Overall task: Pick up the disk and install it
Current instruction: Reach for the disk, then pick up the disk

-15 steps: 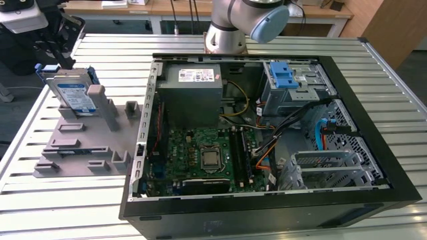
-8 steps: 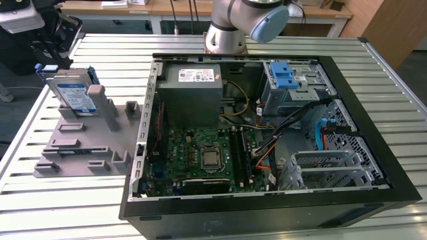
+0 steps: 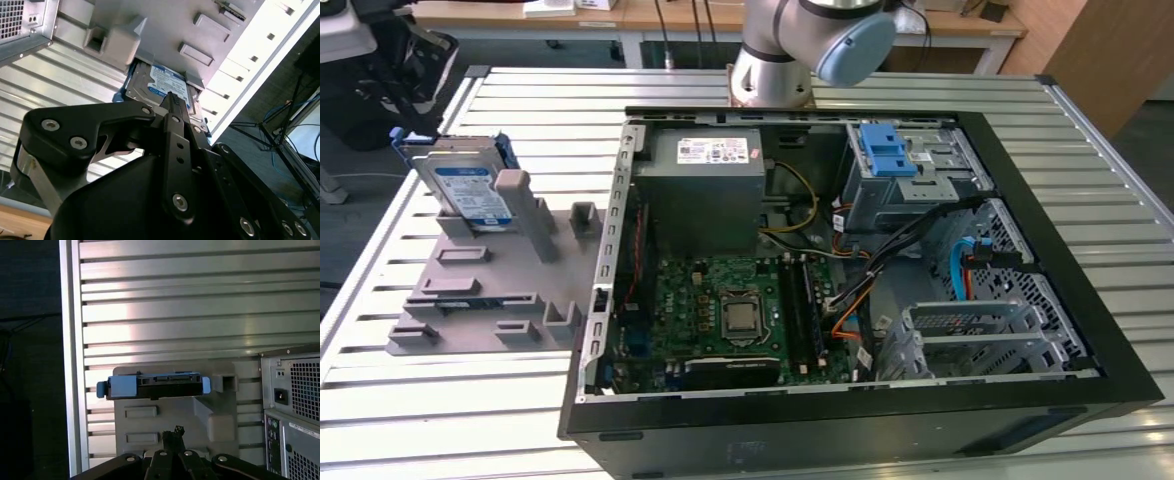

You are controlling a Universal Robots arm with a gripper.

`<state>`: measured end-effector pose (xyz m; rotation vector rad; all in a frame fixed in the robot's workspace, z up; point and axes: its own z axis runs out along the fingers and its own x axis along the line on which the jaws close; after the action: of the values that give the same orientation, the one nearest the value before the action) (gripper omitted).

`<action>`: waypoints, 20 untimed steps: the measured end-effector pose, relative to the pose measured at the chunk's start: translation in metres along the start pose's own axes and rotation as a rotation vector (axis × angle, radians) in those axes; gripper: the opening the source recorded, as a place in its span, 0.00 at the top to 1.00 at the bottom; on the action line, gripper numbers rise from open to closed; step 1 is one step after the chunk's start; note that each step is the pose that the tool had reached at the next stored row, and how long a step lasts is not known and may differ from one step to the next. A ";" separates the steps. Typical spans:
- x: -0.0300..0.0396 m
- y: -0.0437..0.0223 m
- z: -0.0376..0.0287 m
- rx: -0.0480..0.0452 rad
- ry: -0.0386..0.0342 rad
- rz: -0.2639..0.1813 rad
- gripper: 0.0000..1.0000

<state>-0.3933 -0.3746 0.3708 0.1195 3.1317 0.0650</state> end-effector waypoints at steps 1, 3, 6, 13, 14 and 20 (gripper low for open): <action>0.0033 0.0026 0.0013 0.0010 0.0002 0.000 0.89; 0.0098 0.0083 0.0038 0.0032 0.0009 0.000 0.89; 0.0193 0.0171 0.0074 0.0051 0.0015 0.000 0.89; 0.0375 0.0277 0.0112 0.0060 0.0015 0.000 0.89; 0.0375 0.0277 0.0112 0.0060 0.0015 0.000 0.89; 0.0380 0.0277 0.0111 0.0061 0.0016 0.000 0.89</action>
<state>-0.4290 -0.3436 0.3606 0.1196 3.1337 0.0556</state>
